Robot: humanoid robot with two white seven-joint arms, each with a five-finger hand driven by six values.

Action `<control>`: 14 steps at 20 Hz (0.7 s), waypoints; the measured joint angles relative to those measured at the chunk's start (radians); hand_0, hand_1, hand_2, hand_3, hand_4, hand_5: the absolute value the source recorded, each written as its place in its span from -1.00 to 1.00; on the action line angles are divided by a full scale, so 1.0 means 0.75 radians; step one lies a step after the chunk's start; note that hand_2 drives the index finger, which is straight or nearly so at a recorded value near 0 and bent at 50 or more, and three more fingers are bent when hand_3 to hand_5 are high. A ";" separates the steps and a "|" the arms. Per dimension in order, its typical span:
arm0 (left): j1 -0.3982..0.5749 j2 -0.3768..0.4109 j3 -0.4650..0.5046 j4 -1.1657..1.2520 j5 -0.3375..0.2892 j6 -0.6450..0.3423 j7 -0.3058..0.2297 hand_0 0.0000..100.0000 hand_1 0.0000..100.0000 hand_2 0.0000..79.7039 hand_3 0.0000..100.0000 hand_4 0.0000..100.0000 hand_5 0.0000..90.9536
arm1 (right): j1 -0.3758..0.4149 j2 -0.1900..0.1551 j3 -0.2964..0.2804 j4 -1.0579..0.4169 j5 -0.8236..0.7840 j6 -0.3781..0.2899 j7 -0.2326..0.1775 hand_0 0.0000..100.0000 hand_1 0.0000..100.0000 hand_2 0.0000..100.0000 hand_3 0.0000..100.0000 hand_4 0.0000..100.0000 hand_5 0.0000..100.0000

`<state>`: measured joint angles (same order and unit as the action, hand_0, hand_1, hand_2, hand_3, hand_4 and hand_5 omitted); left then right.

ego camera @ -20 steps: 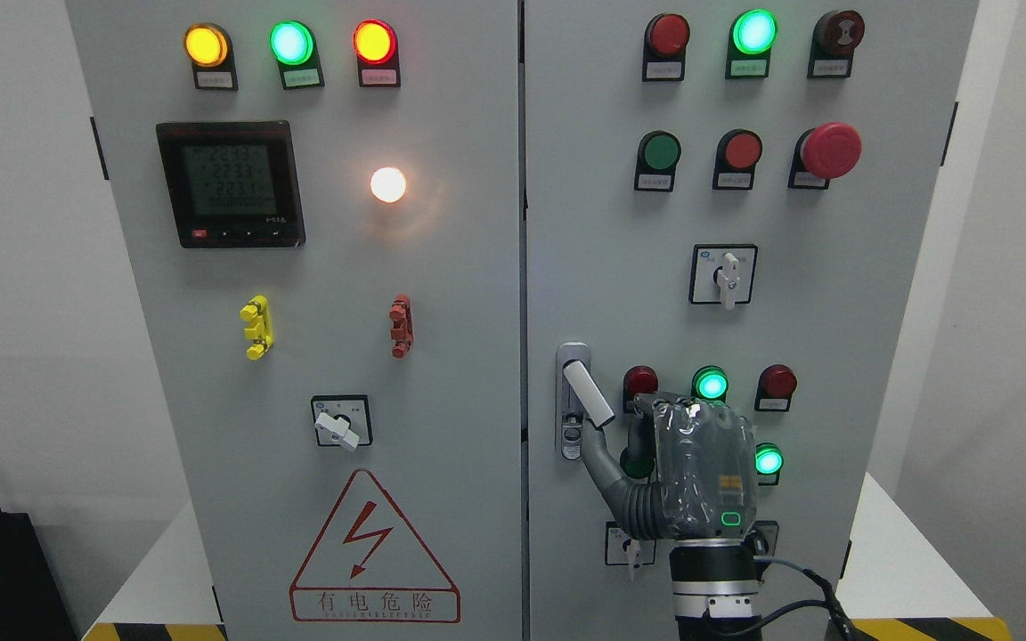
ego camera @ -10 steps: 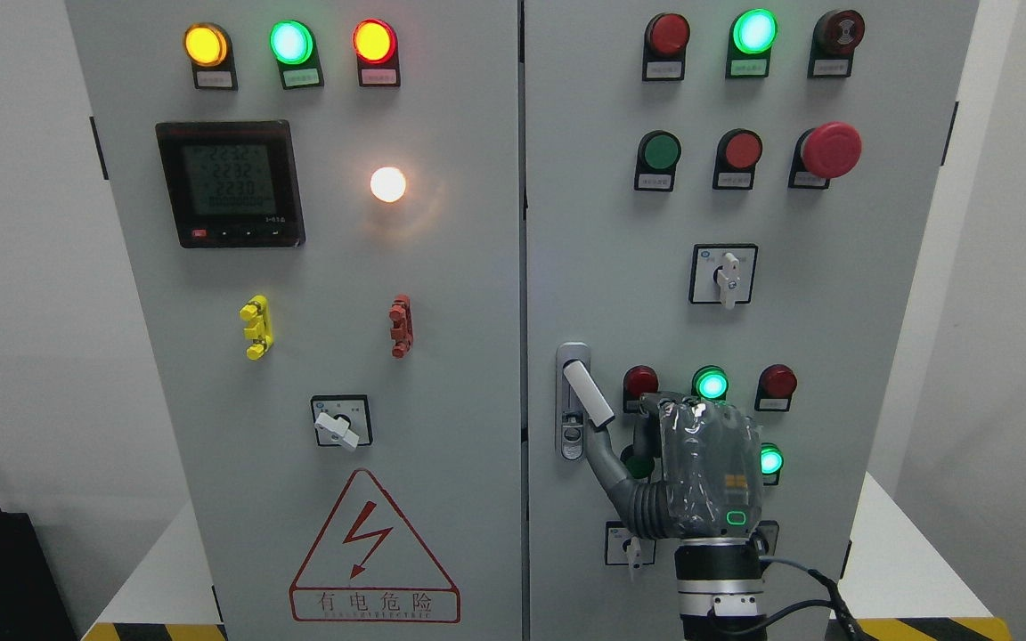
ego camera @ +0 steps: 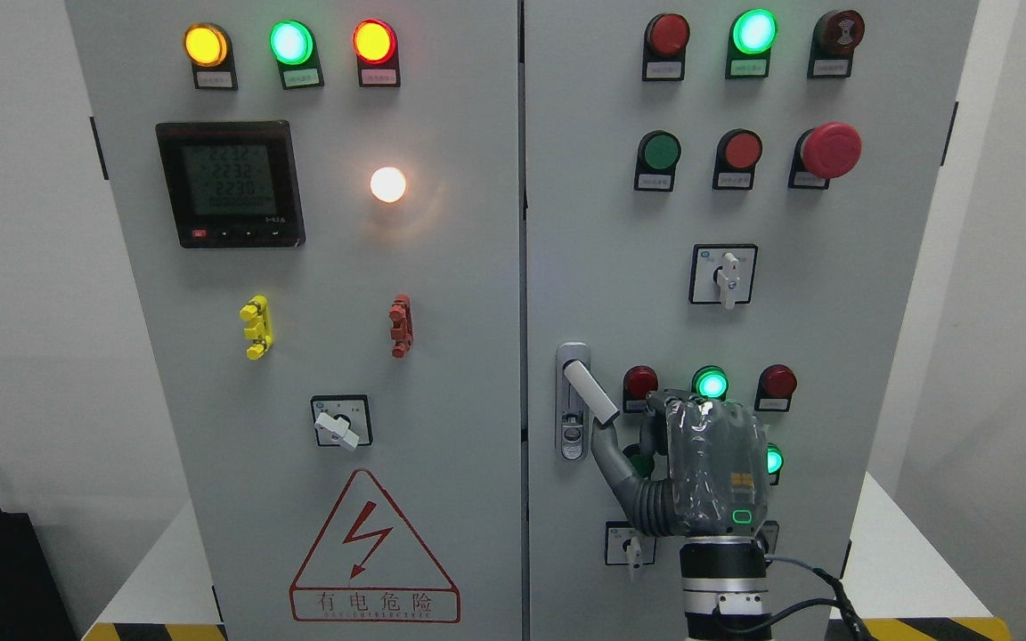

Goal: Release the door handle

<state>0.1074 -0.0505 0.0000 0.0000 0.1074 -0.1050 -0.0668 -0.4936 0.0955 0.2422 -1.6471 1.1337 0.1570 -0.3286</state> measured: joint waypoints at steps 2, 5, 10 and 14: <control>0.000 0.000 0.000 0.000 0.000 0.000 0.000 -0.76 -0.22 -1.00 -1.00 -1.00 -1.00 | -0.002 0.000 -0.002 0.000 0.000 0.000 -0.001 -0.11 0.13 0.87 1.00 1.00 1.00; 0.000 0.000 0.000 0.000 0.000 0.000 0.000 -0.76 -0.22 -1.00 -1.00 -1.00 -1.00 | -0.004 0.000 -0.004 0.000 0.000 0.000 -0.002 -0.11 0.13 0.87 1.00 1.00 1.00; 0.000 0.000 0.000 0.000 0.000 0.000 0.000 -0.76 -0.22 -1.00 -1.00 -1.00 -1.00 | -0.008 0.000 -0.006 0.000 0.000 -0.002 -0.003 -0.10 0.13 0.87 1.00 1.00 1.00; 0.000 0.000 0.000 0.000 0.000 0.000 0.000 -0.76 -0.22 -1.00 -1.00 -1.00 -1.00 | -0.010 0.000 -0.007 0.000 0.000 -0.003 -0.003 -0.10 0.13 0.87 1.00 1.00 1.00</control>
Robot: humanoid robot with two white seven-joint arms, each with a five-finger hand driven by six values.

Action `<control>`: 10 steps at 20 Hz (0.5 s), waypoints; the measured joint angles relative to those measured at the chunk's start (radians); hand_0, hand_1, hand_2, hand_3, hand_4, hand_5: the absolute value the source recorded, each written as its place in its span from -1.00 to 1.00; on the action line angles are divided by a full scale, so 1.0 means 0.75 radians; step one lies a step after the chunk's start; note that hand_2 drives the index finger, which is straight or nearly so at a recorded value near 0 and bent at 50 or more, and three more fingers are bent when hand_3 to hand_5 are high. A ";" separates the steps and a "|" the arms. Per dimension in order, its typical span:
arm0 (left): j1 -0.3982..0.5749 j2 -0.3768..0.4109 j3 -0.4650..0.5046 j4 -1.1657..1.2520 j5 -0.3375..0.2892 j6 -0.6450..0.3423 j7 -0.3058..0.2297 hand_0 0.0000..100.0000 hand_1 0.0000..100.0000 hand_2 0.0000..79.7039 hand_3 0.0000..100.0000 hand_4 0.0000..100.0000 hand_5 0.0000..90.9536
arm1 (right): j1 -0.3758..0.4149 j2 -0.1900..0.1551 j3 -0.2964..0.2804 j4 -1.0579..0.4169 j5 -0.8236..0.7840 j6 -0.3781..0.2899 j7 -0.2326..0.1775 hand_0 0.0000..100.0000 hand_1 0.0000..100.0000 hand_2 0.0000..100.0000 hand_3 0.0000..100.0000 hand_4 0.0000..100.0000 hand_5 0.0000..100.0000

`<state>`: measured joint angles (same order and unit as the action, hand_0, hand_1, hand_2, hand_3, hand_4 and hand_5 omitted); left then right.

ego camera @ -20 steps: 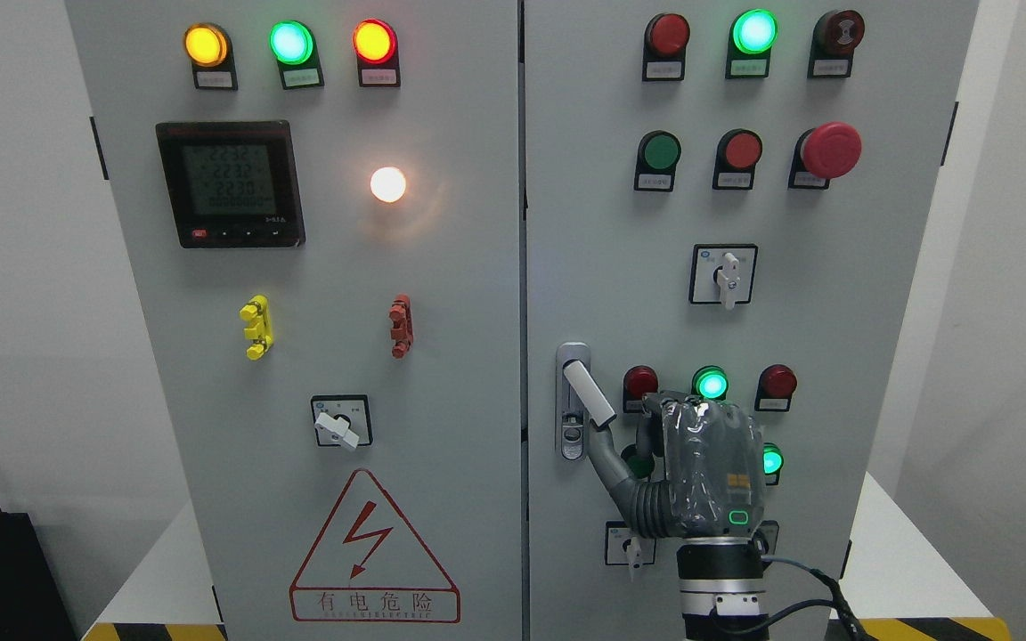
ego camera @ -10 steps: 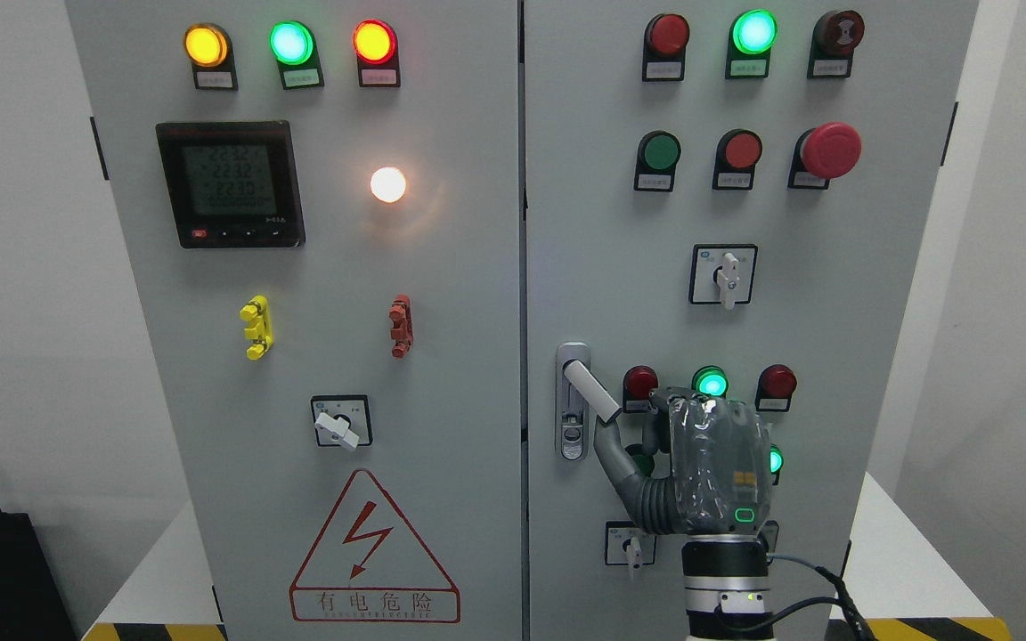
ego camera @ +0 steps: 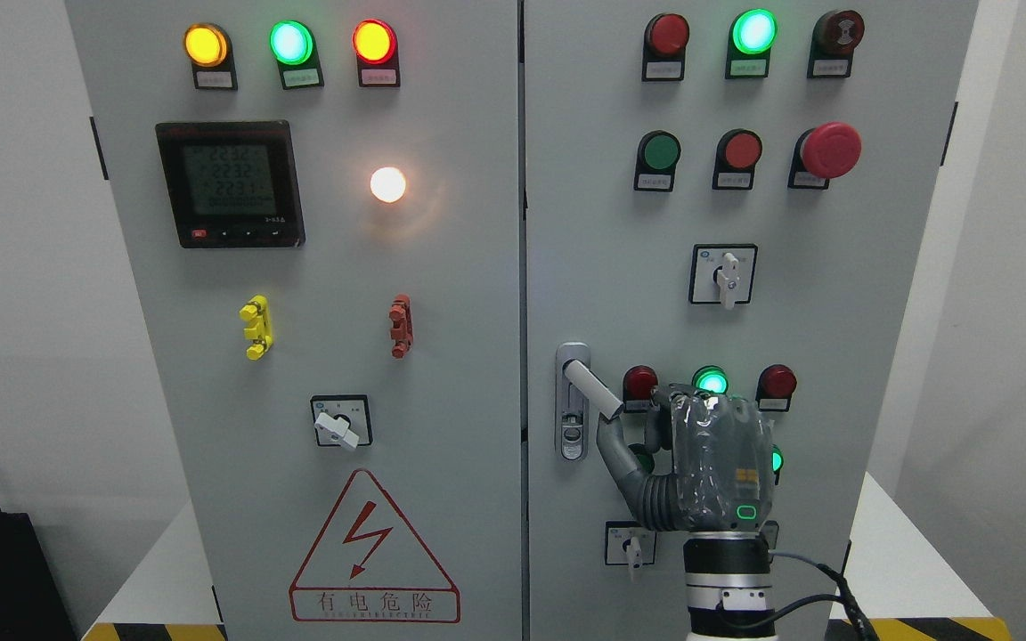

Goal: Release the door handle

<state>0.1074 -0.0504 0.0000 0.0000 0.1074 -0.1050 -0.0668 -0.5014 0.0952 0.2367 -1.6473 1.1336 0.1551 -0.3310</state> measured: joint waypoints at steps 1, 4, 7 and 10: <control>0.000 0.000 0.000 0.000 0.000 0.000 0.000 -0.76 -0.22 -1.00 -1.00 -1.00 -1.00 | -0.001 0.000 0.000 0.000 0.000 0.000 0.000 -0.10 0.13 0.87 1.00 1.00 1.00; 0.000 0.000 0.000 0.000 0.000 0.000 0.000 -0.76 -0.22 -1.00 -1.00 -1.00 -1.00 | -0.004 0.000 -0.001 0.000 0.000 0.000 -0.003 -0.09 0.13 0.87 1.00 1.00 1.00; 0.000 0.000 0.000 0.000 0.000 0.000 0.000 -0.76 -0.22 -1.00 -1.00 -1.00 -1.00 | -0.006 0.000 -0.002 0.000 0.000 0.000 -0.004 -0.09 0.12 0.87 1.00 1.00 1.00; 0.000 0.000 0.000 0.000 0.000 0.000 0.000 -0.76 -0.22 -1.00 -1.00 -1.00 -1.00 | -0.008 0.000 -0.003 -0.001 0.000 0.000 -0.003 -0.09 0.12 0.87 1.00 1.00 1.00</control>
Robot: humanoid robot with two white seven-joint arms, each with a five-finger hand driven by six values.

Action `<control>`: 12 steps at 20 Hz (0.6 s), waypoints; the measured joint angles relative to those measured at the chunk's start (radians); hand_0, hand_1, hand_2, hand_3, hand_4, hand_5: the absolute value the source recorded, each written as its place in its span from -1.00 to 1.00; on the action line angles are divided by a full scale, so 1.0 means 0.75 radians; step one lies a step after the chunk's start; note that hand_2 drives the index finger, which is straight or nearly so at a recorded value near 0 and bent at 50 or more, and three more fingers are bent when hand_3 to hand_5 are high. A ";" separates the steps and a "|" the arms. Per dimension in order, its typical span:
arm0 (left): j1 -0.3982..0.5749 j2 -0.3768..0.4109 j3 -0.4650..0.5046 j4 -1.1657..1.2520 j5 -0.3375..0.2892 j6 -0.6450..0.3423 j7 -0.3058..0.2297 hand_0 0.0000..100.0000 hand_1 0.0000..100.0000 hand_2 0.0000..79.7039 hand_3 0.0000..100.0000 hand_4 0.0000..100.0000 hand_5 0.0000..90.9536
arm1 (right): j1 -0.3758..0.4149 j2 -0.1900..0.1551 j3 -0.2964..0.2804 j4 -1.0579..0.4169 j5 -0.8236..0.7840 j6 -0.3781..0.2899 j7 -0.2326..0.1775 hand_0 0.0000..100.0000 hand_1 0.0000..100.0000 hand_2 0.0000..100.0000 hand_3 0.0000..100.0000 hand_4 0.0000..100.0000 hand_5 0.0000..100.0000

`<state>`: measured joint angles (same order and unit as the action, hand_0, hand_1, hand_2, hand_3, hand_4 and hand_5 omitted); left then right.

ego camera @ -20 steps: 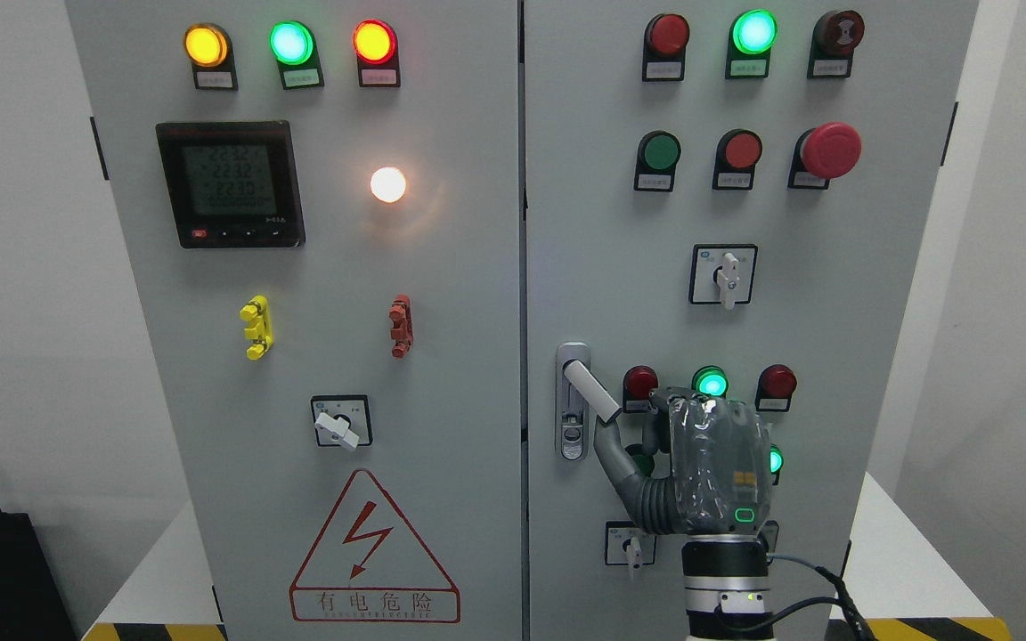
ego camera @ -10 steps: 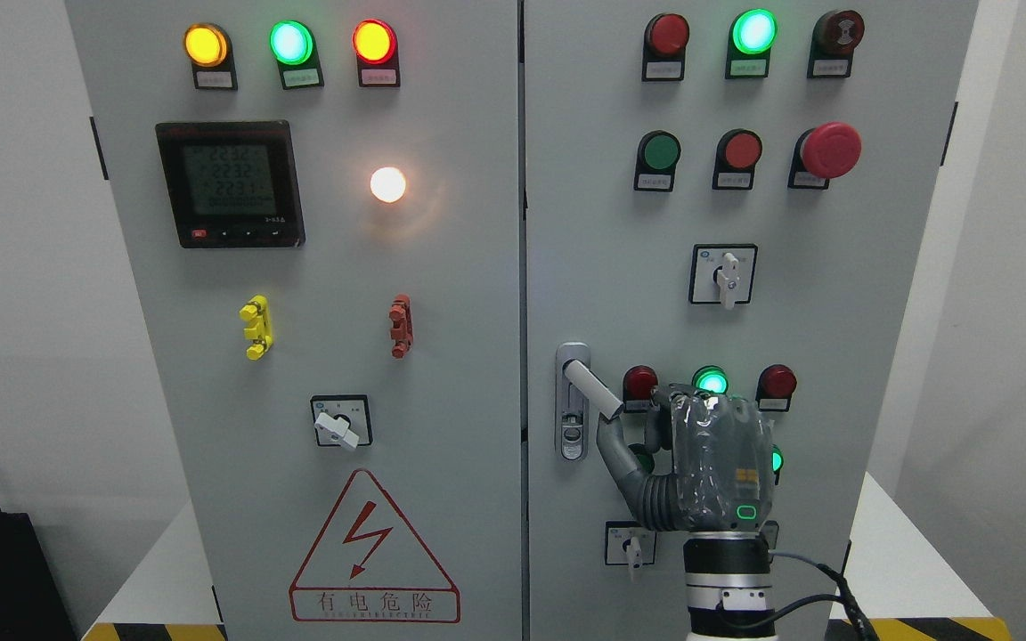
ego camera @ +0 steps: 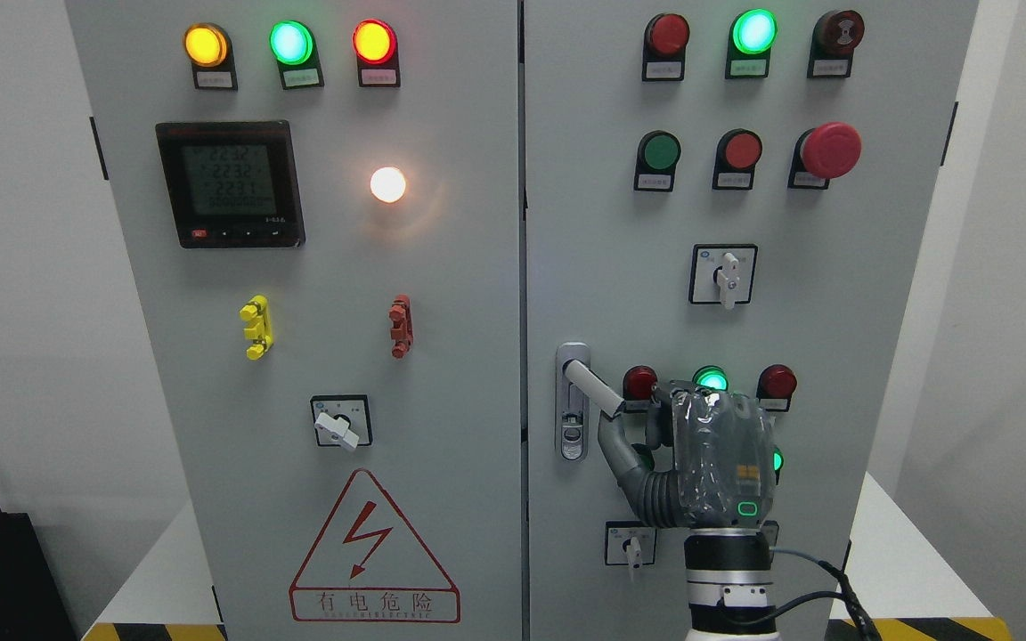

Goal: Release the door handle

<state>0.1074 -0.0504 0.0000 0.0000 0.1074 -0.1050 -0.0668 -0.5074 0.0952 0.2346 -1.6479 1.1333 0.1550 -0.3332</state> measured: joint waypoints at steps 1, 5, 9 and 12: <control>0.000 0.000 0.000 0.000 0.000 0.000 0.000 -0.76 -0.22 -1.00 -1.00 -1.00 -1.00 | 0.000 0.000 0.000 -0.001 0.000 0.000 0.001 -0.09 0.12 0.87 1.00 1.00 1.00; 0.000 0.000 0.000 0.000 0.000 0.000 0.000 -0.76 -0.22 -1.00 -1.00 -1.00 -1.00 | -0.001 0.000 -0.002 -0.004 0.000 -0.001 0.003 -0.08 0.12 0.87 1.00 1.00 1.00; 0.000 0.000 0.000 0.000 0.000 0.000 0.000 -0.76 -0.22 -1.00 -1.00 -1.00 -1.00 | -0.002 0.000 -0.003 -0.006 0.000 -0.002 0.004 -0.08 0.12 0.87 1.00 1.00 1.00; 0.000 0.000 0.000 0.000 0.000 0.000 0.000 -0.76 -0.22 -1.00 -1.00 -1.00 -1.00 | -0.002 0.000 -0.004 -0.009 0.000 -0.003 0.004 -0.08 0.12 0.87 1.00 1.00 1.00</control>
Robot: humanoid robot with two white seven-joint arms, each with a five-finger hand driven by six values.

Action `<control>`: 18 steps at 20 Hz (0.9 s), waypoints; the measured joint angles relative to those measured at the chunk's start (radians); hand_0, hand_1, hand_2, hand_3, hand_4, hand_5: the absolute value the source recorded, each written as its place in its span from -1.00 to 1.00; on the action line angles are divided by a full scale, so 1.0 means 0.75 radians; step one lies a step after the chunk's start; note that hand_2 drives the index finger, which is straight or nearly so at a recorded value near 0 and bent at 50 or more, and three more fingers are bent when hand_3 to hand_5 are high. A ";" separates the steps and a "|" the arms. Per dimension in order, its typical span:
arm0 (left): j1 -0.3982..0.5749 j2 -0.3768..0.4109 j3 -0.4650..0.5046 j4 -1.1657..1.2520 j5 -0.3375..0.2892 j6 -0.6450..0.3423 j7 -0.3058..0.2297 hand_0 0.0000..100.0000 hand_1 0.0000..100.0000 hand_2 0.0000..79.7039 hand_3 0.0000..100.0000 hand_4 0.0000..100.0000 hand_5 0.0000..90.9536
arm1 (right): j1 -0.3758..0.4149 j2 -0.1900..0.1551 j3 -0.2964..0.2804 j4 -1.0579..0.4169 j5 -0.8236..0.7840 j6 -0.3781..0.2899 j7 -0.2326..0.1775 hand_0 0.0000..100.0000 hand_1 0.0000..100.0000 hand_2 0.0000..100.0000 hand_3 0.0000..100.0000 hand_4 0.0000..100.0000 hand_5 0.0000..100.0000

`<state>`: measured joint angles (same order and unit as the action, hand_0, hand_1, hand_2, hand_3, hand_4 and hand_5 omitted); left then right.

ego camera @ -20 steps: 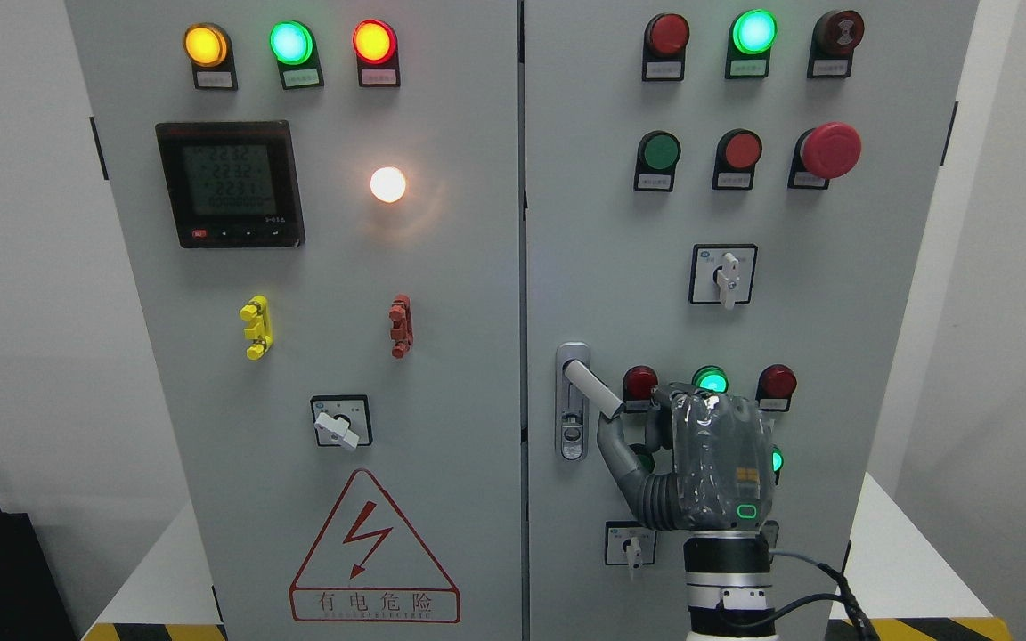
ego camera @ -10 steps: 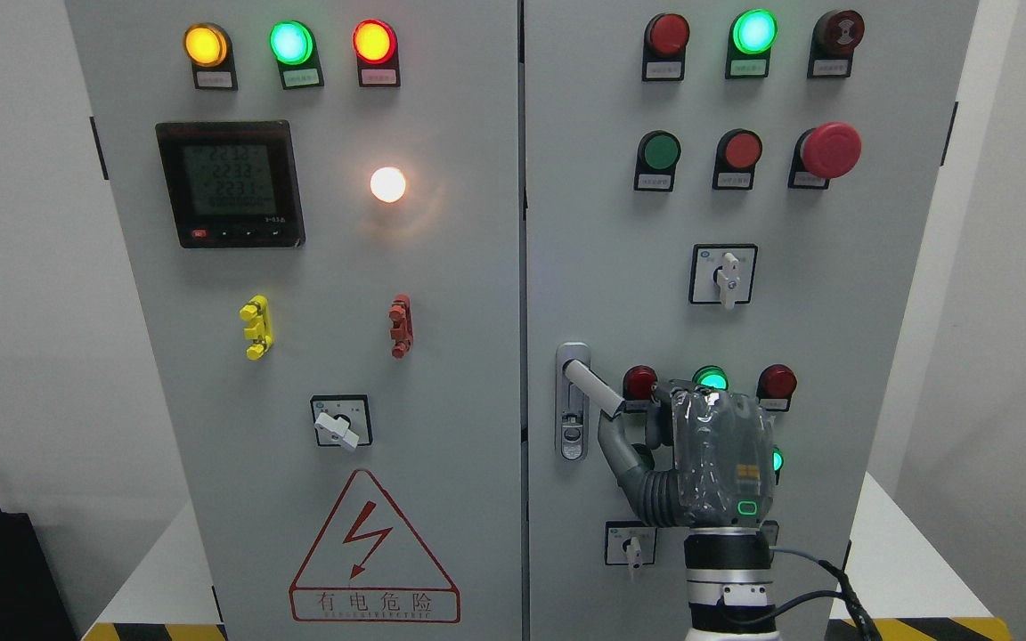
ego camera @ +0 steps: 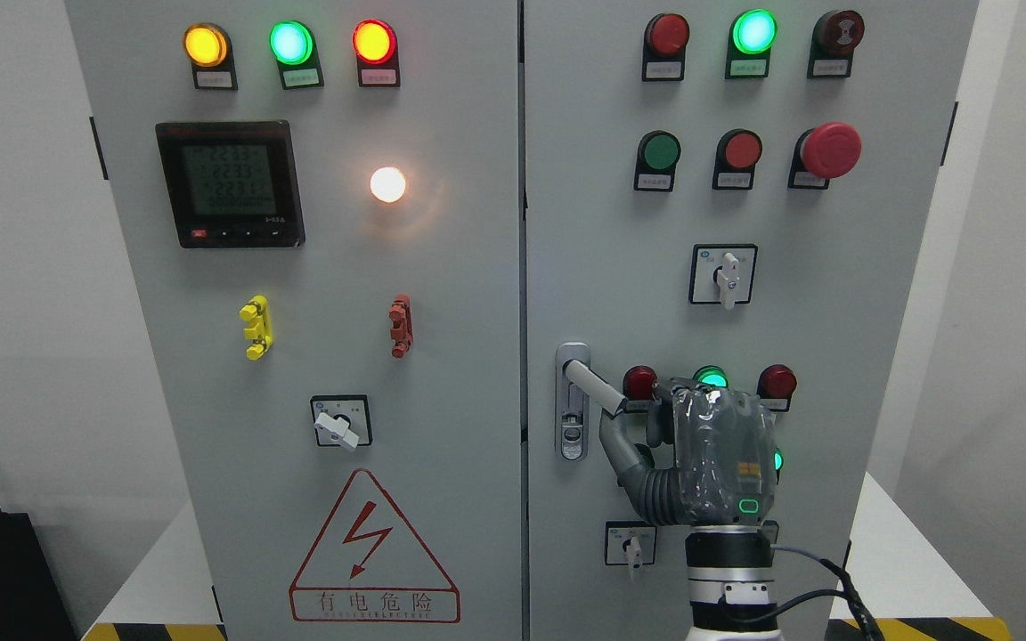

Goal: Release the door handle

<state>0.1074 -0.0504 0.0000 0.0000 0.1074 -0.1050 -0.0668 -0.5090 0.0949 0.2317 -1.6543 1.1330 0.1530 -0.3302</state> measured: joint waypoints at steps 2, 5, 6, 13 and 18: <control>0.000 0.000 0.000 0.000 0.000 0.000 0.000 -0.76 -0.22 -1.00 -1.00 -1.00 -1.00 | 0.000 -0.001 0.000 -0.001 0.000 0.000 0.000 -0.08 0.12 0.87 1.00 1.00 1.00; 0.000 0.000 0.000 0.000 0.000 0.000 0.000 -0.76 -0.22 -1.00 -1.00 -1.00 -1.00 | 0.000 -0.002 -0.001 -0.003 0.000 0.000 0.000 -0.07 0.12 0.87 1.00 1.00 1.00; 0.000 0.000 0.000 0.000 0.000 0.000 0.000 -0.76 -0.22 -1.00 -1.00 -1.00 -1.00 | 0.000 -0.002 -0.001 -0.004 0.000 0.000 0.000 -0.07 0.12 0.87 1.00 1.00 1.00; 0.000 0.000 0.000 0.000 0.000 0.000 0.000 -0.76 -0.22 -1.00 -1.00 -1.00 -1.00 | -0.001 -0.003 -0.001 -0.006 0.000 0.000 0.000 -0.07 0.12 0.87 1.00 1.00 1.00; 0.000 0.000 0.000 0.000 0.000 0.000 0.000 -0.76 -0.22 -1.00 -1.00 -1.00 -1.00 | -0.006 -0.004 -0.002 -0.006 -0.011 0.000 0.001 -0.07 0.12 0.87 1.00 1.00 1.00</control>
<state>0.1074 -0.0504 0.0000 0.0000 0.1074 -0.1050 -0.0668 -0.5133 0.0917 0.2305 -1.6589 1.1248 0.1531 -0.3292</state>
